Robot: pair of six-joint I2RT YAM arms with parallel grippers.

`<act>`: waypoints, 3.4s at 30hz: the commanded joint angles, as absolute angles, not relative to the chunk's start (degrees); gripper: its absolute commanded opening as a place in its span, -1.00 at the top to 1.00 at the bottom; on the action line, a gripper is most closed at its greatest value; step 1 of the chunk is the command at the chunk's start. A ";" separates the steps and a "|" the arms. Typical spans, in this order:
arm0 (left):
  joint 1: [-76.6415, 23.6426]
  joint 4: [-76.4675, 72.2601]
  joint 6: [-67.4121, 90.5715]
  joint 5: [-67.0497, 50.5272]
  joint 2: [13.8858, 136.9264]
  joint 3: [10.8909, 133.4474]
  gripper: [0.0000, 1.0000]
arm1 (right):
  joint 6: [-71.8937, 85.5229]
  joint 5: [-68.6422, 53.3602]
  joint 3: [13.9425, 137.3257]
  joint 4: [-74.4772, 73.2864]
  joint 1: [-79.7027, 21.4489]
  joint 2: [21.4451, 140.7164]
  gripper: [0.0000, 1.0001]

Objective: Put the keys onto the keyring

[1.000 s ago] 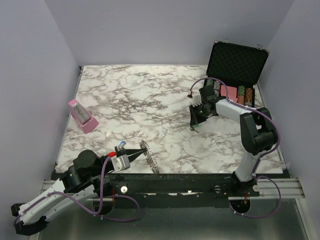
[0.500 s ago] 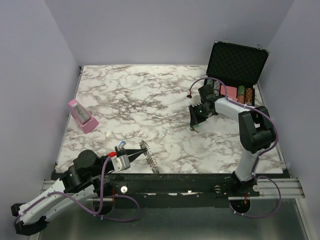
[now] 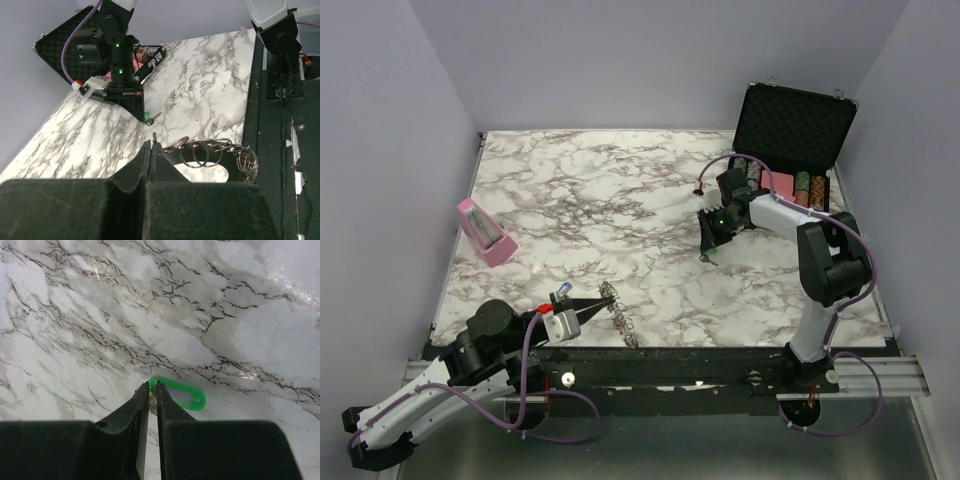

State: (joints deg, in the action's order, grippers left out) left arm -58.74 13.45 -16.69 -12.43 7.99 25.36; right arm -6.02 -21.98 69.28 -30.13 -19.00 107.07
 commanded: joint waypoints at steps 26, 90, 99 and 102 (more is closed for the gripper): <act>-59.06 12.39 -17.23 -11.95 8.09 25.84 1.00 | -6.68 -23.82 71.19 -32.26 -18.63 108.28 0.92; -58.80 -8.09 -24.79 -15.21 25.58 27.51 1.00 | -112.10 -90.09 68.91 -78.42 -18.55 75.06 0.99; -58.54 -1.24 -25.49 -12.92 20.49 28.30 1.00 | -37.63 -52.21 63.89 -45.98 -14.15 70.67 0.99; -58.54 2.36 -26.19 -11.26 17.50 28.48 1.00 | -46.84 -37.14 67.22 -56.58 -13.63 73.46 0.99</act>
